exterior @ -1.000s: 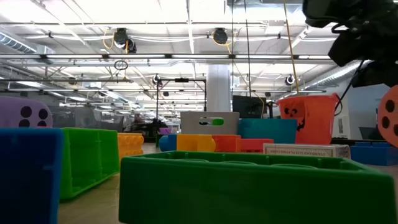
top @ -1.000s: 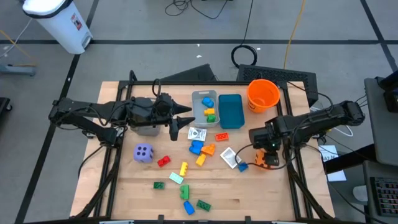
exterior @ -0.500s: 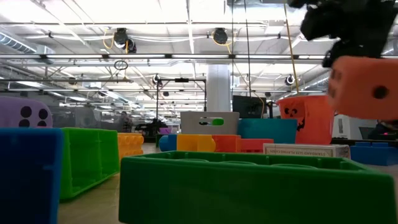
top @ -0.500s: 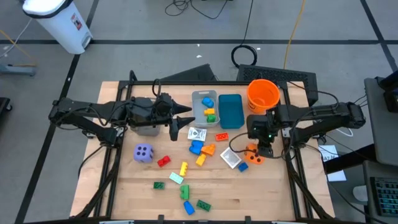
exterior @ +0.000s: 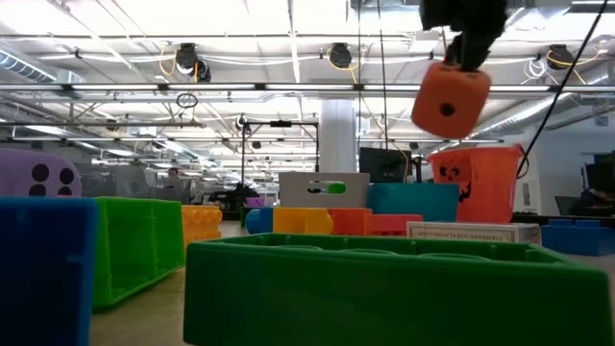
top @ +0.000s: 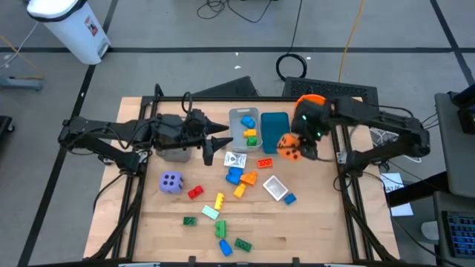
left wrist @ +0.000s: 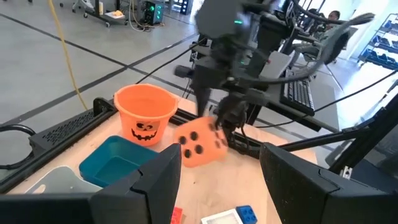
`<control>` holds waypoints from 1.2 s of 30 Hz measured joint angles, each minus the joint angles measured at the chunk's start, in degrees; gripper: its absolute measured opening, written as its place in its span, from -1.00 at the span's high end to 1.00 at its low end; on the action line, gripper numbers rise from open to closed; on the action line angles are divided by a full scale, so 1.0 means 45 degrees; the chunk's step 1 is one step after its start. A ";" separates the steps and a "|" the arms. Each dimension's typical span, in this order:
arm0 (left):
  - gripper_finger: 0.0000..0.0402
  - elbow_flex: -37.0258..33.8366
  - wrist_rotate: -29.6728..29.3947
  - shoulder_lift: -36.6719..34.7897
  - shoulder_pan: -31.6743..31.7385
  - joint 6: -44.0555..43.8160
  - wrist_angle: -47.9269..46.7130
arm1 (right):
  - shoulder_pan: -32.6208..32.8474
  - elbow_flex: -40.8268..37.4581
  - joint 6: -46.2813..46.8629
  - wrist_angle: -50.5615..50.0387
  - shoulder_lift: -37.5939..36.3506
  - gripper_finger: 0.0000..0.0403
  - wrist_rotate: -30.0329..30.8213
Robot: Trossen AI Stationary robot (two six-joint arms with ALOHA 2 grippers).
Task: Pick & Place Toys
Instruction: Put the orange dice into the blue bin
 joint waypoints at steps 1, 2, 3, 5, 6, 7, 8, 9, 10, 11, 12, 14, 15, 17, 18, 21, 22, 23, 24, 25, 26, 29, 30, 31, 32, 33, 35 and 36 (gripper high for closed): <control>-0.13 0.0000 0.0002 0.0000 0.0033 -0.0013 0.0005 | -0.0255 0.0291 -0.0288 -0.0088 0.0361 0.27 0.0108; -0.13 0.0000 0.0008 0.0000 0.0055 -0.0008 0.0005 | -0.0475 0.0592 -0.0569 -0.0174 0.0752 0.27 0.0291; -0.13 0.0000 0.0006 0.0000 0.0056 0.0004 0.0010 | -0.0648 0.0892 -0.0906 -0.0318 0.1164 0.27 0.0551; -0.13 0.0000 0.0002 0.0000 0.0056 0.0000 0.0014 | -0.0905 0.1399 -0.1654 -0.0590 0.1953 0.27 0.1023; -0.13 0.0000 0.0002 0.0000 0.0056 0.0000 0.0015 | -0.1017 0.1653 -0.1973 -0.0657 0.2322 0.27 0.1337; -0.13 0.0000 0.0002 0.0000 0.0056 0.0000 0.0015 | -0.1103 0.1879 -0.2272 -0.0685 0.2657 0.27 0.1613; -0.13 0.0000 0.0005 0.0000 0.0056 0.0000 0.0015 | -0.1195 0.2089 -0.2529 -0.0687 0.3006 0.27 0.1922; -0.13 0.0000 0.0012 0.0000 0.0051 0.0004 0.0015 | -0.1255 0.2297 -0.2760 -0.0688 0.3307 0.27 0.2220; -0.13 0.0000 0.0012 0.0000 0.0051 0.0000 0.0017 | -0.1305 0.2493 -0.2991 -0.0684 0.3589 0.28 0.2495; -0.13 0.0000 0.0012 0.0000 0.0051 0.0000 0.0022 | -0.1338 0.2657 -0.3191 -0.0635 0.3861 0.28 0.2823; -0.13 0.0000 0.0012 0.0000 0.0052 0.0000 0.0024 | -0.1370 0.2821 -0.3403 -0.0580 0.4121 0.28 0.3203; -0.13 0.0000 0.0012 0.0000 0.0041 -0.0009 0.0031 | -0.1388 0.3040 -0.3810 -0.0362 0.4520 0.28 0.3939; -0.13 0.0000 0.0012 0.0000 0.0041 -0.0024 0.0038 | -0.1384 0.3075 -0.4025 -0.0187 0.4662 0.28 0.4277; -0.13 0.0000 0.0027 -0.0090 0.0032 -0.0025 0.0031 | -0.1383 0.3077 -0.4279 0.0314 0.4887 0.28 0.4829; -0.13 -0.0005 0.0069 -0.0155 0.0032 -0.0025 0.0024 | -0.1383 0.3077 -0.4392 0.0590 0.4961 0.28 0.4941; -0.13 -0.0001 0.0432 -0.0359 0.0032 0.0013 0.0314 | -0.1364 0.3082 -0.4467 0.1300 0.5192 0.28 0.4960; -0.13 -0.0004 0.0512 -0.0496 0.0032 0.0032 0.0249 | -0.1352 0.3082 -0.4471 0.1488 0.5270 0.28 0.4965; -0.13 -0.0015 0.0597 -0.0609 0.0032 0.0048 0.0219 | -0.1316 0.3082 -0.4471 0.1641 0.5346 0.28 0.4965; -0.13 -0.0011 0.0609 -0.0673 0.0032 0.0048 0.0318 | -0.1276 0.3082 -0.4470 0.1729 0.5395 0.28 0.4975; -0.13 0.0010 0.0610 -0.0729 0.0032 0.0056 0.0404 | -0.1253 0.3082 -0.4471 0.1757 0.5435 0.28 0.5059; -0.13 0.0015 0.0609 -0.0862 0.0032 0.0096 0.0372 | -0.1177 0.3082 -0.4477 0.1777 0.5508 0.28 0.5282; -0.13 -0.0012 0.0652 -0.1182 0.0032 0.0217 0.0307 | -0.0951 0.3095 -0.4533 0.1702 0.5849 0.28 0.6344; -0.13 0.0004 0.0652 -0.1258 0.0032 0.0230 0.0347 | -0.0914 0.3077 -0.4564 0.1678 0.5925 0.28 0.6632; -0.13 0.0010 0.0648 -0.1328 0.0032 0.0291 0.0327 | -0.0836 0.3077 -0.4564 0.1706 0.5988 0.28 0.6874; -0.13 0.0009 0.0648 -0.1397 0.0032 0.0375 0.0279 | -0.0769 0.3077 -0.4557 0.1764 0.6063 0.28 0.7044; -0.13 0.0005 0.0653 -0.1461 0.0032 0.0426 0.0215 | -0.0729 0.3086 -0.4501 0.1784 0.6128 0.28 0.7224; -0.13 0.0000 0.0651 -0.1530 0.0032 0.0422 0.0211 | -0.0651 0.3065 -0.4370 0.1755 0.6228 0.28 0.7299; -0.13 0.0000 0.0648 -0.1556 0.0032 0.0422 0.0236 | -0.0611 0.2999 -0.4284 0.1795 0.6248 0.28 0.7303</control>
